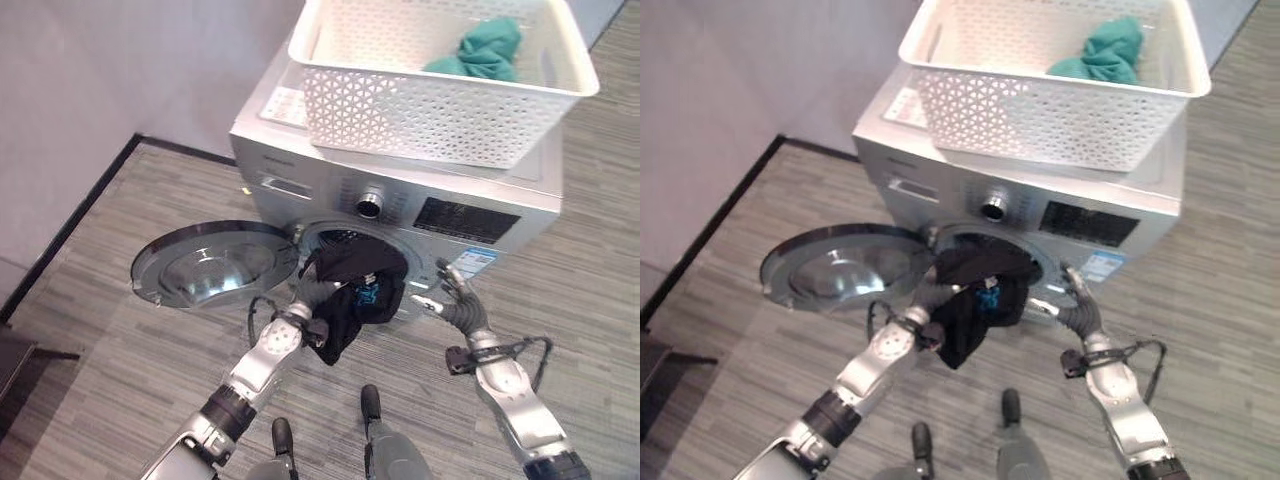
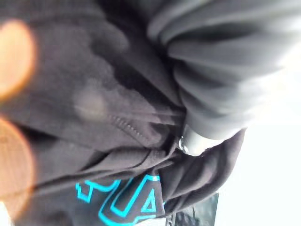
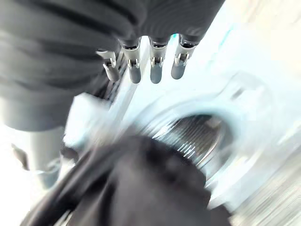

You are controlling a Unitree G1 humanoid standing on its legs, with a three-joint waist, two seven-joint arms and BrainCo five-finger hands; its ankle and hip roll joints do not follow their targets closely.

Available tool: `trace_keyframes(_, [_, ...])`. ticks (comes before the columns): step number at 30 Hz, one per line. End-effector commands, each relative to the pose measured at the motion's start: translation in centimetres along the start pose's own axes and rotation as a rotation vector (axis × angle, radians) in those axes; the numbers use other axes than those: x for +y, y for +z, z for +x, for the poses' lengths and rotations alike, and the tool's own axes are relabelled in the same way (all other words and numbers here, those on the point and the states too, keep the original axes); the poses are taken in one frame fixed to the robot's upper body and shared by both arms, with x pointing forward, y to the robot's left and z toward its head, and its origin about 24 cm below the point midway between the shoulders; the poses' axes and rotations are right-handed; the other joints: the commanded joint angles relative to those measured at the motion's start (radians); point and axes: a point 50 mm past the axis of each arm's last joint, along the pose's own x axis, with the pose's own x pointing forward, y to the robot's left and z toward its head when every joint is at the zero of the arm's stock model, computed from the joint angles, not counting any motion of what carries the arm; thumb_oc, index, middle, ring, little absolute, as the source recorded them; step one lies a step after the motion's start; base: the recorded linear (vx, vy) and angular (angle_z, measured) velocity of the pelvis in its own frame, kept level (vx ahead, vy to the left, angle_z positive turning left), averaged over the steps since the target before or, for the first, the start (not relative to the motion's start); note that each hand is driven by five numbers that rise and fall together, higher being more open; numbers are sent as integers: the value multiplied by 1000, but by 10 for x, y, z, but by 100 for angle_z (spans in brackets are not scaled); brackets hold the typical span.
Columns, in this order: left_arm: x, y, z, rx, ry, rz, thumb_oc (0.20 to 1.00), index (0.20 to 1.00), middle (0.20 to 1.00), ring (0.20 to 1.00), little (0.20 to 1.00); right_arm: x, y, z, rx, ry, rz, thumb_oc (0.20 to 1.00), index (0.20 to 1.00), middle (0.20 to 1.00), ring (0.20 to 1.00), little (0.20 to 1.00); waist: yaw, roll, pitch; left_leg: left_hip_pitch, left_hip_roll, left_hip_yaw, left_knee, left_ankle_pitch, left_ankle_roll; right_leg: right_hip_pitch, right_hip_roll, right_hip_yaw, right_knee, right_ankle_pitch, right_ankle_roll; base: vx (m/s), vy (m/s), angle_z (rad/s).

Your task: Grab the laundry basket,head to the washer,open it,put in the laundry and shut it.

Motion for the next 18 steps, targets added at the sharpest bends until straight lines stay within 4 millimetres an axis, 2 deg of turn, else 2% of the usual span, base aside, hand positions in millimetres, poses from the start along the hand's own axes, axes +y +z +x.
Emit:
trace_keyframes(1, [2,19,9,-111,6,26,200,200,200,200,200,-22,-11,-8,23,-72,-133,1000,1000,1000,1000,1000,11,-10,-59,-2,8,-21,6,-63,4,64,-24,-5,4,-127,40,0,0,0])
trace_keyframes(2, [3,19,9,-109,8,35,200,200,200,200,200,-23,-23,-12,74,-79,-125,1000,1000,1000,1000,1000,8,-10,-59,0,7,-20,6,-64,3,64,-24,-4,5,-126,41,0,0,0])
trace_keyframes(3, [6,16,8,-99,15,33,200,200,200,200,200,-22,-43,-21,168,-58,-141,1000,1000,1000,1000,1000,3,-10,-59,3,6,-17,6,-66,4,67,-25,0,6,-128,42,0,0,0])
trace_keyframes(4, [6,15,8,-99,15,33,200,200,200,200,200,-22,-44,-21,169,-58,-141,1000,1000,1000,1000,1000,3,-10,-60,3,6,-17,6,-66,4,67,-25,0,6,-128,42,12,12,-5])
trace_keyframes(6, [8,12,6,-92,20,30,200,200,200,200,200,-24,-62,-31,247,-39,-178,1000,1000,1000,1000,1000,0,-9,-61,7,4,-15,6,-69,5,70,-26,0,7,-129,43,8,11,-8])
trace_keyframes(7, [8,11,6,-88,21,27,200,200,200,200,200,-24,-71,-34,291,-38,-185,1000,1000,1000,1000,1000,-1,-9,-61,9,2,-13,6,-70,6,72,-27,2,7,-129,43,12,22,-12])
trace_keyframes(8, [9,8,5,-77,20,18,200,200,200,200,200,-24,-91,-42,386,-43,-179,1000,1000,1000,1000,1000,-2,-9,-63,13,1,-11,6,-72,8,73,-29,4,8,-130,44,15,22,-10])
trace_keyframes(9, [8,7,5,-73,18,13,200,200,200,200,200,-24,-99,-44,427,-50,-164,1000,1000,1000,1000,1000,-2,-10,-65,14,0,-10,6,-73,9,75,-29,6,7,-130,44,14,12,-7])
trace_keyframes(10, [8,7,5,-73,18,13,200,200,200,200,200,-24,-100,-44,426,-50,-163,1000,1000,1000,1000,1000,-2,-10,-64,15,0,-9,6,-73,9,75,-29,7,7,-130,44,0,0,0])
trace_keyframes(13, [10,2,2,-57,25,-23,200,200,200,200,200,-21,-124,-54,550,-79,-133,1000,1000,1000,1000,1000,2,-11,-66,17,-3,-6,6,-75,12,78,-32,8,7,-129,45,0,0,0])
trace_keyframes(14, [10,2,2,-57,25,-23,200,200,200,200,200,-20,-124,-54,549,-79,-132,1000,1000,1000,1000,1000,2,-11,-66,17,-3,-6,6,-75,12,78,-32,9,7,-129,45,0,0,0])
trace_keyframes(18, [12,-8,-6,-24,28,-91,200,200,200,200,200,-2,-150,-67,695,-71,-20,1000,1000,1000,1000,1000,12,-12,-70,31,-10,-6,6,-85,19,87,-36,15,6,-130,49,27,50,-1])
